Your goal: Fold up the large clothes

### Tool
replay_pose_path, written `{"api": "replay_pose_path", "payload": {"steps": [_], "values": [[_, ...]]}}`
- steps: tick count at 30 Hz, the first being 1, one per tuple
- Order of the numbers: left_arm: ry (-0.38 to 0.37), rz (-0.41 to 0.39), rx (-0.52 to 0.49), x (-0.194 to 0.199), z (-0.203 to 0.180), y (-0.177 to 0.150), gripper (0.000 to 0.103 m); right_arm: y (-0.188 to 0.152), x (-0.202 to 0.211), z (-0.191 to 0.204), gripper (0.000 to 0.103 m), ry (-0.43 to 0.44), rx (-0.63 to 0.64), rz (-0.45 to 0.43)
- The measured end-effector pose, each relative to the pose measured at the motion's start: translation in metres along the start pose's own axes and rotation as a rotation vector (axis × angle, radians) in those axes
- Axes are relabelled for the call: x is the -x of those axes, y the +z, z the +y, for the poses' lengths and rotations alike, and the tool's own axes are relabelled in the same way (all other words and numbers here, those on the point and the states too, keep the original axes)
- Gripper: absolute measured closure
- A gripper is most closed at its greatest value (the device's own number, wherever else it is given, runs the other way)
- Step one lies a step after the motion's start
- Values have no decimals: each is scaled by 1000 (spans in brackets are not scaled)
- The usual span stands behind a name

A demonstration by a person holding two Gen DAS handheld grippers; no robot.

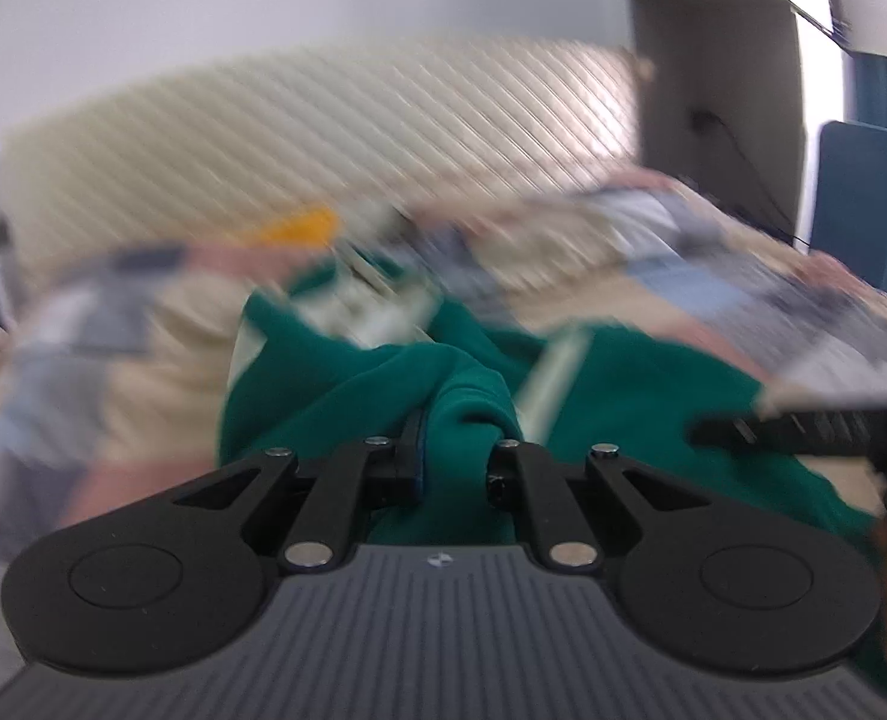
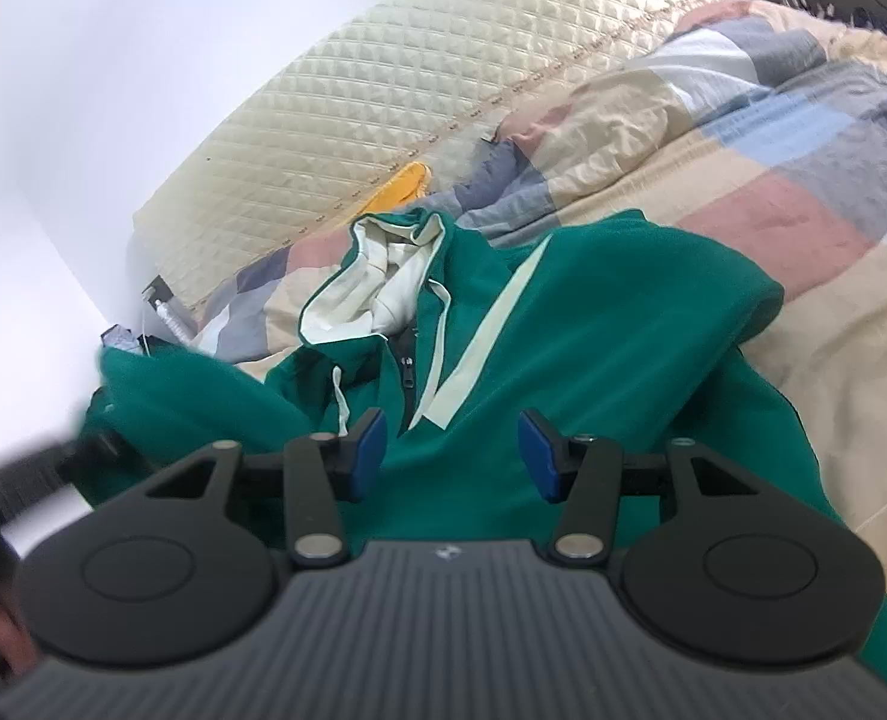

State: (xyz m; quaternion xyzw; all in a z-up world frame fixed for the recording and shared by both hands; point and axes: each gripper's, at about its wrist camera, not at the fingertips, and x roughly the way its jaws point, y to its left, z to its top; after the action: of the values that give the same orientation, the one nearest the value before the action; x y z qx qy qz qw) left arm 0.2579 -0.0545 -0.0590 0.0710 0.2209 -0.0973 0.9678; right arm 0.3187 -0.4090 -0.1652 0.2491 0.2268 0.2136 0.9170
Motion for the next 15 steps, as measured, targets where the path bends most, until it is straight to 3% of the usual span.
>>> {"api": "replay_pose_path", "payload": {"steps": [6,11,15], "values": [[-116,68,98,-20,3,-39,88,-4,-7,-7,50,11,-36,43],[-197,135,180,3,30,-44,76,-6,-16,-14,50,48,-100,70],[-220,157,290,31,63,-62,73,-8,-26,-23,44,148,-244,123]]}}
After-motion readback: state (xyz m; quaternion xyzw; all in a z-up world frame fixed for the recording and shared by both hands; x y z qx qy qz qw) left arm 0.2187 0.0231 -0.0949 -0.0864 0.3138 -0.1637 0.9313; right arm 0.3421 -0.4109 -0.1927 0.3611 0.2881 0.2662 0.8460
